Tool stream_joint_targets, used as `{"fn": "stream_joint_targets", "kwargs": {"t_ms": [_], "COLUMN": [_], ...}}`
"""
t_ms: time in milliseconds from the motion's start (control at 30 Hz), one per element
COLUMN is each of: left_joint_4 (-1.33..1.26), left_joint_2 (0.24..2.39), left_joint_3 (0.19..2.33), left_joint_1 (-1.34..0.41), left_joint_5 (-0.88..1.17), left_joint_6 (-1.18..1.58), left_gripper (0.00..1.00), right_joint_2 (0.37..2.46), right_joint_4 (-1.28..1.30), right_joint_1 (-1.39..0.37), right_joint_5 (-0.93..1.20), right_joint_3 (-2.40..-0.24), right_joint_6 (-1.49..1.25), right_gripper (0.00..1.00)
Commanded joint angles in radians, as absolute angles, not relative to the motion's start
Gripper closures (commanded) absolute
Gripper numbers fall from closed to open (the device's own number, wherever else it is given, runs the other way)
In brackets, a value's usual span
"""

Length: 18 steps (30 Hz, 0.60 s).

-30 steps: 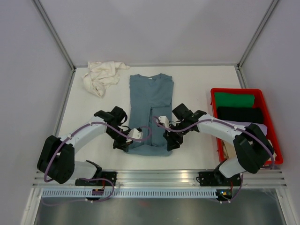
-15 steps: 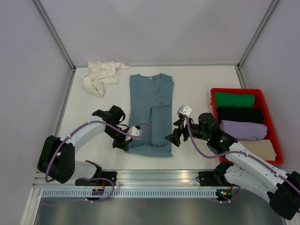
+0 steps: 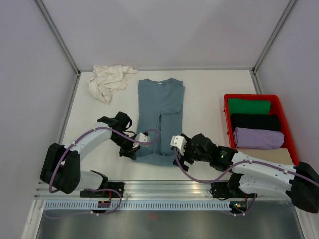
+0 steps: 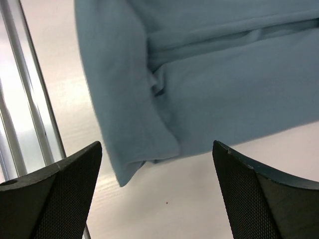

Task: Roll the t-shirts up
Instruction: Roll the tshirt

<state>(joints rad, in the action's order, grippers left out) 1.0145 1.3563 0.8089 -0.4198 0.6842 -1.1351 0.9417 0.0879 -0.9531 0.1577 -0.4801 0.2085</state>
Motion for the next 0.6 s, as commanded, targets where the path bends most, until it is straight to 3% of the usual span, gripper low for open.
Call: {"fn": "stream_joint_targets", "kwargs": {"t_ms": [0,367,433,567], "left_joint_4": [0.994,0.994,0.992,0.992], "left_joint_2": [1.364,1.371,1.371,1.374], "left_joint_3": [0.822,0.831,0.831,0.838], "left_joint_1": [-0.407,-0.4,-0.397,-0.396], "left_joint_5": [0.73,0.735,0.736,0.733], "left_joint_6": [-1.154,-1.154,-1.149,-1.143], "left_gripper": [0.98,0.98,0.98,0.98], "right_joint_2": [1.021,1.127,1.158,1.169], "right_joint_4": [0.207,0.199,0.186,0.157], "right_joint_1": [-1.035,-1.086,-1.088,-1.088], "right_joint_5": [0.069,0.046,0.069,0.109], "right_joint_3": [-0.529,-0.531,-0.538,-0.557], "right_joint_6": [0.371,0.433,0.439,0.427], "right_gripper": [0.03,0.07,0.12,0.4]}}
